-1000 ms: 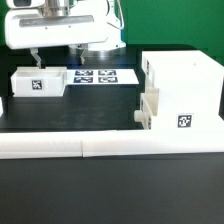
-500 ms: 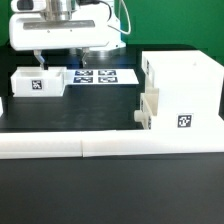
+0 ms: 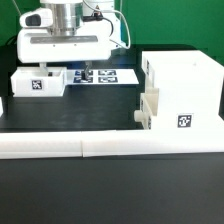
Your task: Assemble drawer
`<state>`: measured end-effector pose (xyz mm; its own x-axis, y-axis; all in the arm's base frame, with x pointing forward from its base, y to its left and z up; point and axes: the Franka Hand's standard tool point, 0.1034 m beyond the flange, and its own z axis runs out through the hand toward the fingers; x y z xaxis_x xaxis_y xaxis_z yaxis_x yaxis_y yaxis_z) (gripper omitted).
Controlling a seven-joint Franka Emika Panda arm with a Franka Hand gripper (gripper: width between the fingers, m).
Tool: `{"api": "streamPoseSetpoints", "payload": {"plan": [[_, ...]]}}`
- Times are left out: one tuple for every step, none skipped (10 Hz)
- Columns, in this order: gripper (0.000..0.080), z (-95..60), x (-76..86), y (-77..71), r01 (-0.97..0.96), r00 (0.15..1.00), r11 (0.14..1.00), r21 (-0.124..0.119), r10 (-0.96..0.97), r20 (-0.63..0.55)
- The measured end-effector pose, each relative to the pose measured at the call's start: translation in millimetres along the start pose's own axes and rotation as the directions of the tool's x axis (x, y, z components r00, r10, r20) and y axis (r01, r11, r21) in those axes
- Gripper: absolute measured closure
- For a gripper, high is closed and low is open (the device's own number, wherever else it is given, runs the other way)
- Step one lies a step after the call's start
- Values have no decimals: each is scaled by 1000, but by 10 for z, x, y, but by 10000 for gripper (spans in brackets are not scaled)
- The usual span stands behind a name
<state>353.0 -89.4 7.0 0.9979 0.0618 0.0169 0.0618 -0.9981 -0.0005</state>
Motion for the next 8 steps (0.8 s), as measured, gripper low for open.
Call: {"api": "streamPoseSetpoints", "payload": {"plan": [[151,15,2,2,0,1000,1000,0,0,1],[151,17,10,9,1,1000,1000,-3,-1,-5],[151,20,11,10,1,1000,1000,-3,-1,-5],[198,18,23,13,0,1000,1000,-4,0,-7],[198,18,26,14,1,1000,1000,-4,-1,-8],[372,18,25,14,2,1000,1000,-4,-2,-7],[372,18,25,14,2,1000,1000,-4,-2,-7],[574,18,25,14,2,1000,1000,-4,-2,-7]]}}
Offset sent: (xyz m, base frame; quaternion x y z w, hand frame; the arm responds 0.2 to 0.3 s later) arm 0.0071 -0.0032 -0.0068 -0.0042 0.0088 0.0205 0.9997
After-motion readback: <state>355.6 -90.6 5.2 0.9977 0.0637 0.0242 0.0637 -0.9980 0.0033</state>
